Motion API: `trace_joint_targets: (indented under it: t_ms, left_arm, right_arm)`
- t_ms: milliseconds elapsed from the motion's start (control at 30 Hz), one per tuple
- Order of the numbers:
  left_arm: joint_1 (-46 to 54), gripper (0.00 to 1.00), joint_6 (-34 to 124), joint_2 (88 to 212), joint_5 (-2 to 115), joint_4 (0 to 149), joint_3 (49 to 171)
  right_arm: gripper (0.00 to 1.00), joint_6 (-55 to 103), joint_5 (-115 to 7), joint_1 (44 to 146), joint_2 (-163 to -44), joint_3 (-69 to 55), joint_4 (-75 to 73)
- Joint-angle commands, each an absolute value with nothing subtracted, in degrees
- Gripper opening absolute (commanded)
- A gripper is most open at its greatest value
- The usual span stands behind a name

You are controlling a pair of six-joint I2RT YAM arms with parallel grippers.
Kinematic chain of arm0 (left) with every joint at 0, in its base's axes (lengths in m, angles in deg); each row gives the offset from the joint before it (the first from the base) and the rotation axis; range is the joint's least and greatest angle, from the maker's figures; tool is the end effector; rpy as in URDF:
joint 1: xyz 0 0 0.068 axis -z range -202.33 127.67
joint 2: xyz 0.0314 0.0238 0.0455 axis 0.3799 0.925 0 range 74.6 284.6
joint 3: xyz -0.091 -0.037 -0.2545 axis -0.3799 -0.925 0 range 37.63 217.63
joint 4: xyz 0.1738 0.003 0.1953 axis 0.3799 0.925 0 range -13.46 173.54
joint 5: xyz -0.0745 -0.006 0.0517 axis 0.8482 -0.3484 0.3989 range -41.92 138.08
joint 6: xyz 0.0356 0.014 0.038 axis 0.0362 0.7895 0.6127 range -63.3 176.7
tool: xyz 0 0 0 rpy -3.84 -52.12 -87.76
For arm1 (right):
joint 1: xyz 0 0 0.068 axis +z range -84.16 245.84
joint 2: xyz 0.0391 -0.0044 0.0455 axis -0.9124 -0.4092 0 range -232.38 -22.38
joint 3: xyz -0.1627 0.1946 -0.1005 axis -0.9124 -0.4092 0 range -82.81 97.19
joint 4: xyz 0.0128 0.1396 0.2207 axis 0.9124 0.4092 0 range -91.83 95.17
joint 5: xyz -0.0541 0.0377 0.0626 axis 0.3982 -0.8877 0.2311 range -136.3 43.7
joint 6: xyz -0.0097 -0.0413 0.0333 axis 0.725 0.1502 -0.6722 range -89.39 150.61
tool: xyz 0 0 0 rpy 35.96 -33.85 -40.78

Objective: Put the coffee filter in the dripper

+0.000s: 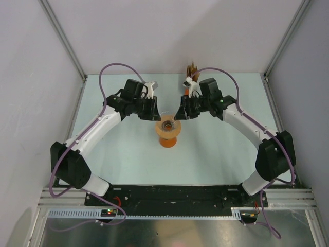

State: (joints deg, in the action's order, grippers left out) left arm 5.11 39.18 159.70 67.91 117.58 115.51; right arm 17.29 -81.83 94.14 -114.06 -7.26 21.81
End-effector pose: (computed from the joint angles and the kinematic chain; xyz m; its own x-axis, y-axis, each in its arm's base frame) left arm 0.2781 -0.1580 0.3251 -0.8224 0.1078 -0.5587 0.4051 0.8004 -0.4419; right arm 0.3063 0.1883 0.3012 -0.7276 -0.1787 -0.6623 -0.6284 0.5611 0.5389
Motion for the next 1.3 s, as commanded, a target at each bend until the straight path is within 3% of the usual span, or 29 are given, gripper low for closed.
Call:
trace_joint_targets:
  t_ms: [0,100,333,433,1267]
  left_arm:
    - [4.8,0.25,39.3,160.4,68.7,115.7,116.2]
    - [4.8,0.21,39.3,161.0,69.0,115.6,116.5]
    - [4.8,0.04,39.4,161.5,68.7,115.5,116.3]
    - [4.8,0.01,39.8,161.6,68.8,115.2,115.5]
    - [2.7,0.0,41.2,164.8,69.7,108.9,105.9]
  right_arm:
    - [0.38,18.1,-80.2,94.4,-115.3,-3.4,23.4]
    - [0.33,18.4,-79.9,94.5,-116.3,-2.3,24.8]
    - [0.1,19.4,-79.0,94.8,-117.4,-1.4,26.4]
    - [0.01,20.9,-77.8,95.5,-117.7,-1.4,27.2]
    - [0.0,25.6,-71.7,97.6,-123.1,-0.7,30.4]
